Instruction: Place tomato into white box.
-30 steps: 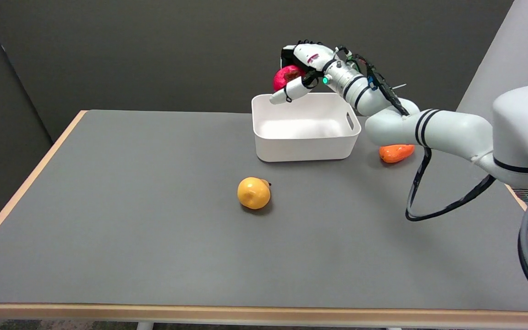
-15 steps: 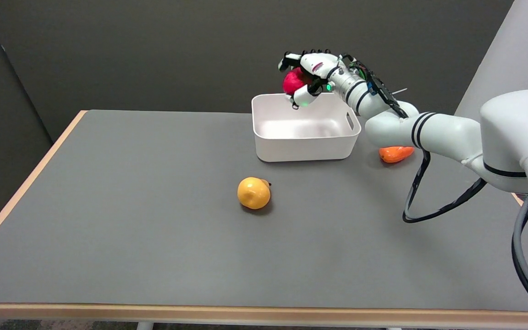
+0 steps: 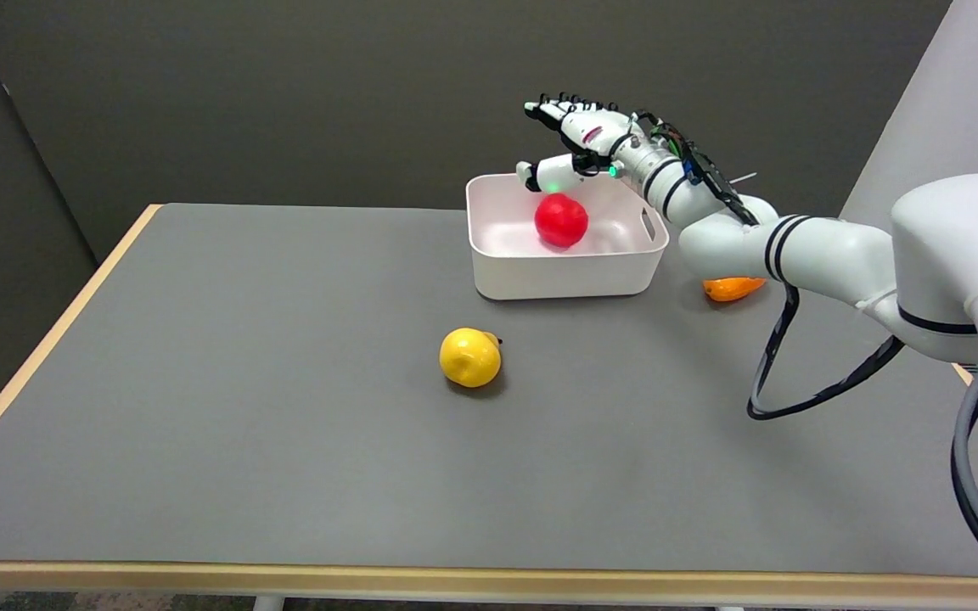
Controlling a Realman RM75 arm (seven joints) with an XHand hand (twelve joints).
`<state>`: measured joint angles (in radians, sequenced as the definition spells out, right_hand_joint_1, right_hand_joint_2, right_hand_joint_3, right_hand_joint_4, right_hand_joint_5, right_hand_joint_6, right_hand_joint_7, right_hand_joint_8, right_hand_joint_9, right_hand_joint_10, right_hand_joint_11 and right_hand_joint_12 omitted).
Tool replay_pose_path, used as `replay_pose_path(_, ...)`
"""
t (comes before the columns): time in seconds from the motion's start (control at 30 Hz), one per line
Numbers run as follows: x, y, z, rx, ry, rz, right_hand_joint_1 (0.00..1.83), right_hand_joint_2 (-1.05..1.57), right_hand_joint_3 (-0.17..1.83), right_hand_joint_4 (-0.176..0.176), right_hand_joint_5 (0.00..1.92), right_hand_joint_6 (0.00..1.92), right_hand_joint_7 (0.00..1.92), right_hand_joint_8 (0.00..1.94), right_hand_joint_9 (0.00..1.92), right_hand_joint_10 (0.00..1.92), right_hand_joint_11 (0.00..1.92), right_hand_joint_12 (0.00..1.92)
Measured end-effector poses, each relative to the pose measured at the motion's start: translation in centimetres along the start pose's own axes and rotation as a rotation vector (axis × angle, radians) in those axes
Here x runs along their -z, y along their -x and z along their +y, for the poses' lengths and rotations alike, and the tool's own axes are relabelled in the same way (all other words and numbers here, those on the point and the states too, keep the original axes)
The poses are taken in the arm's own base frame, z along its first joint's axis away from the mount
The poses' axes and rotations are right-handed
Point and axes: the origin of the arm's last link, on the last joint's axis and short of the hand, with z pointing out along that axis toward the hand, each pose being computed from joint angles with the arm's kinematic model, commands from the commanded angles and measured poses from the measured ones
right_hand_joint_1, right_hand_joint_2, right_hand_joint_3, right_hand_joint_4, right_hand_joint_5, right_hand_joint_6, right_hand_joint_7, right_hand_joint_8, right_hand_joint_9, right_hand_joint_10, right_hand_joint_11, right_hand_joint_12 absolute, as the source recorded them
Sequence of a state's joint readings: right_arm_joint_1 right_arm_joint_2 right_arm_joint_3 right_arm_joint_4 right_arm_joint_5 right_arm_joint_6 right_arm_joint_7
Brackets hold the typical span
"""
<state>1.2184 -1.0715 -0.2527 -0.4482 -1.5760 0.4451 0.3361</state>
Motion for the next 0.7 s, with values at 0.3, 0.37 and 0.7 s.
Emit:
replay_pose_path(0.3,0.8,0.4,0.0,-0.040,-0.022,-0.002,0.20,0.60,1.00,0.086,0.00,0.16,0.01,0.17,0.01,0.43,0.02,0.92)
replay_pose_path(0.37,1.1,0.3,0.0,-0.055,-0.031,0.007,0.19,0.58,0.99,0.086,0.01,0.18,0.02,0.17,0.02,0.45,0.03,0.94)
replay_pose_path(0.7,3.7,-0.8,0.4,-0.148,-0.093,0.101,0.24,0.59,1.00,0.091,0.07,0.18,0.10,0.20,0.08,0.54,0.07,0.99)
